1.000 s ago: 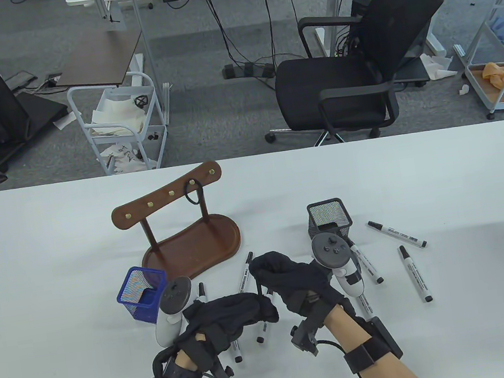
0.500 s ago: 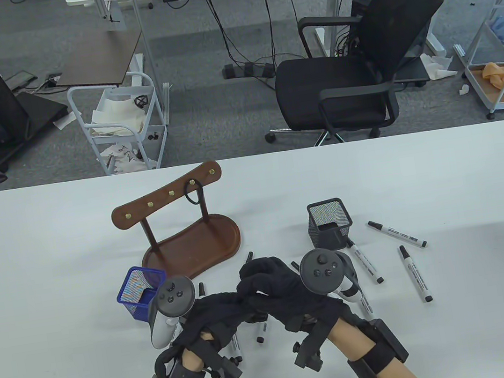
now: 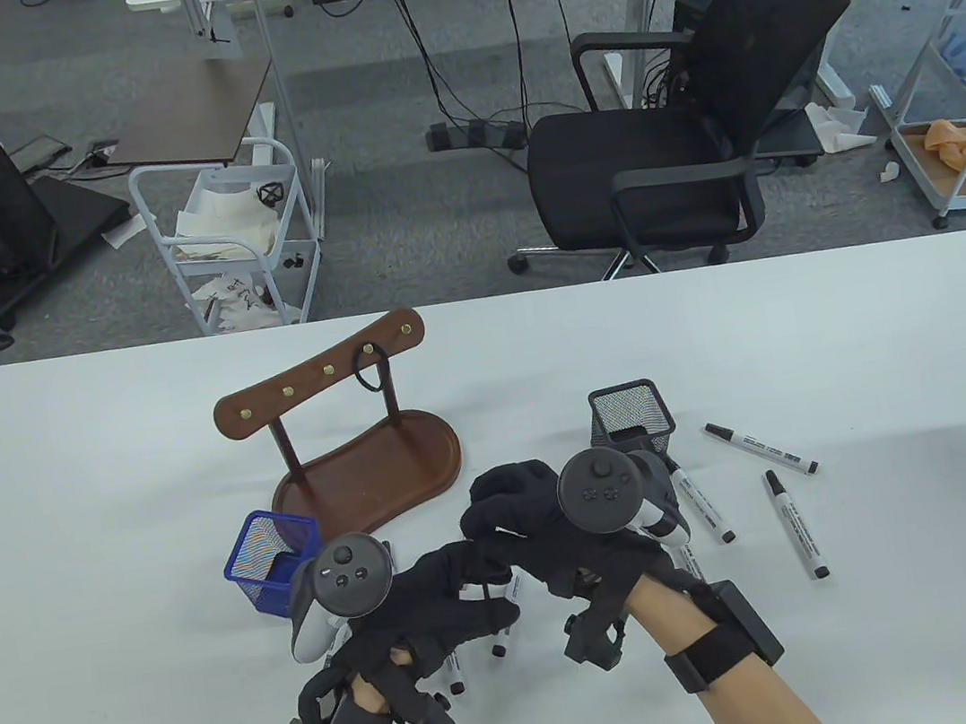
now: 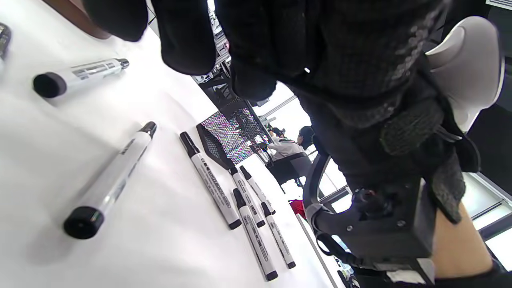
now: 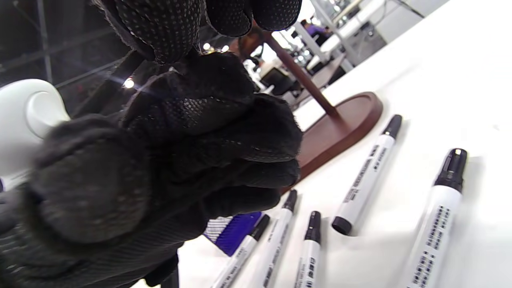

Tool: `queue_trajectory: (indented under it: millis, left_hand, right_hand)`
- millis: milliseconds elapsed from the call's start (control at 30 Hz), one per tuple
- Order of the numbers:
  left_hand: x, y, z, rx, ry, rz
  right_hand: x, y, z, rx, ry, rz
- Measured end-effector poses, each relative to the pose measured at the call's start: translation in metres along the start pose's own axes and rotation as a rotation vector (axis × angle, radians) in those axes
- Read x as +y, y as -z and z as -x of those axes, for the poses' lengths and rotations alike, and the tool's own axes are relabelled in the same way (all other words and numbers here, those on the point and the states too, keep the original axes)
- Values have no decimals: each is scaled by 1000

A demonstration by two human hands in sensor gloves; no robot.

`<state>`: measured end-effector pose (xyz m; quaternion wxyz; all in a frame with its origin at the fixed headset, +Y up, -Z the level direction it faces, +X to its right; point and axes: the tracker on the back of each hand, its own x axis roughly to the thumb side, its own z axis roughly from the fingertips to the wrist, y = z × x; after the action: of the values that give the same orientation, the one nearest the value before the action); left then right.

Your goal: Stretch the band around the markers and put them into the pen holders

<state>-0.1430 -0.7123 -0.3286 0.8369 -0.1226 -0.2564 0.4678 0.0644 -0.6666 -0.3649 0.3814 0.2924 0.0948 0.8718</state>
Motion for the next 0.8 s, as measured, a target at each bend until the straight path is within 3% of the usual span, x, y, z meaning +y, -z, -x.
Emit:
queue_trajectory:
  millis: [367,800]
  left_hand:
    - [-4,3,15,18,-85,61]
    - [0,0,20,32,-100,12]
  right_hand:
    - [8,2,12,39,-46,-31]
    - [-5,-15,22,89,-81,-19]
